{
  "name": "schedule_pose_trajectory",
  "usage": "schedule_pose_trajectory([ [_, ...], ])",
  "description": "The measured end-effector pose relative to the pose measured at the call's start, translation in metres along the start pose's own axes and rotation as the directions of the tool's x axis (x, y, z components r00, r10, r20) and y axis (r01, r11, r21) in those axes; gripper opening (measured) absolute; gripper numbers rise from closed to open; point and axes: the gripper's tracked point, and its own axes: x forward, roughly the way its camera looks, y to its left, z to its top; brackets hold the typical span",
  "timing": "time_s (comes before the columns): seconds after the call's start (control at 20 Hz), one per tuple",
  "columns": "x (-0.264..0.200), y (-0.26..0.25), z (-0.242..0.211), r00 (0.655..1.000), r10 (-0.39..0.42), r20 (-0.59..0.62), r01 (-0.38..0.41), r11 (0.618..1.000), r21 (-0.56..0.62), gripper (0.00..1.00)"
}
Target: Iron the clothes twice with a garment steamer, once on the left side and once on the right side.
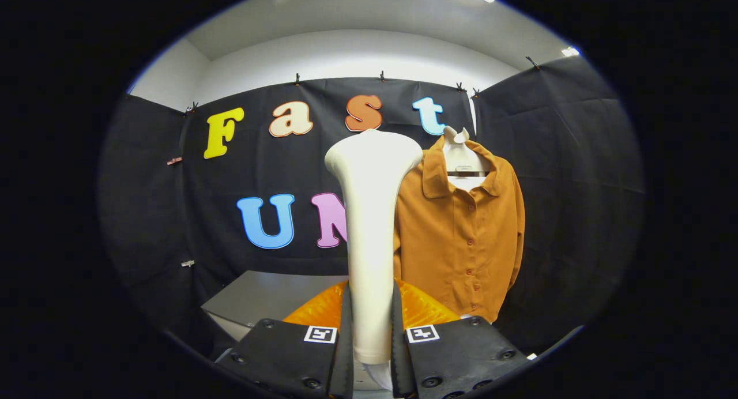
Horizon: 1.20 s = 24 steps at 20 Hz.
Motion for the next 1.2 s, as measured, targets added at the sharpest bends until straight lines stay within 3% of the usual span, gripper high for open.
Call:
schedule_pose_trajectory([
  [0.45, -0.006, 0.050, 0.017, 0.998, 0.055, 0.029, -0.054, 0.998, -0.018, 0.29],
  [1.2, -0.002, 0.058, 0.039, 0.998, 0.039, 0.052, -0.039, 0.999, -0.006, 0.29],
])
